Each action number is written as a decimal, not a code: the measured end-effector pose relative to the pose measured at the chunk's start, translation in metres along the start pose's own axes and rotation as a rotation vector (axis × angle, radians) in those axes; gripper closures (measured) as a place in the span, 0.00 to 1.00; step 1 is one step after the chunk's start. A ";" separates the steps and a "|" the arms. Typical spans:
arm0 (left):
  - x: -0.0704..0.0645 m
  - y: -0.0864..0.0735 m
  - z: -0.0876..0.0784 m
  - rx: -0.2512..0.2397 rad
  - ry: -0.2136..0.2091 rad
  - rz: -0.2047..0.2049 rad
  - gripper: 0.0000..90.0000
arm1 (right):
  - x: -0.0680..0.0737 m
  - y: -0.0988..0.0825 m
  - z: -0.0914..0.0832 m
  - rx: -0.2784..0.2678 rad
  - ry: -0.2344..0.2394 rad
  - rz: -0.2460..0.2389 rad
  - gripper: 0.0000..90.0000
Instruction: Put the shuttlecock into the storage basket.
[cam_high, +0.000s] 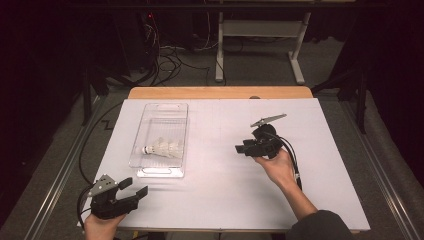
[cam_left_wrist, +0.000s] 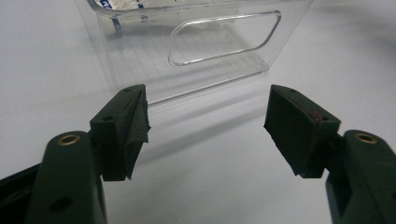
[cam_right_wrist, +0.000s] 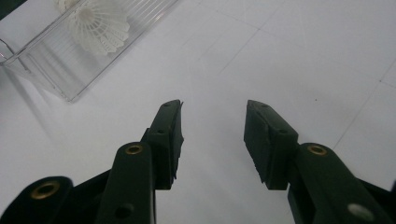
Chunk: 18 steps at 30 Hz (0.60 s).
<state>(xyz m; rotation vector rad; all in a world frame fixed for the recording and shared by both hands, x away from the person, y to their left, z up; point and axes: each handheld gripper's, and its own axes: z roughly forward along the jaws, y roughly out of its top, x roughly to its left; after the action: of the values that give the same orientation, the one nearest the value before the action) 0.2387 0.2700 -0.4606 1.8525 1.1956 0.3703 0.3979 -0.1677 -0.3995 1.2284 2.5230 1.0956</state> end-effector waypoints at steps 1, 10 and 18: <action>0.000 0.000 0.000 0.000 0.000 0.001 0.35 | -0.001 0.000 -0.001 -0.003 0.000 0.002 0.64; 0.000 0.000 0.000 0.000 0.001 0.000 0.35 | -0.005 -0.005 -0.007 -0.013 -0.006 0.015 0.63; 0.000 0.000 0.000 0.000 0.001 0.001 0.35 | -0.009 -0.011 -0.010 -0.016 -0.011 0.021 0.63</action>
<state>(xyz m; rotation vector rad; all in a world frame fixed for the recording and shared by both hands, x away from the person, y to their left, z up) 0.2387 0.2701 -0.4605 1.8530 1.1956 0.3719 0.3926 -0.1844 -0.4009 1.2569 2.4935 1.1080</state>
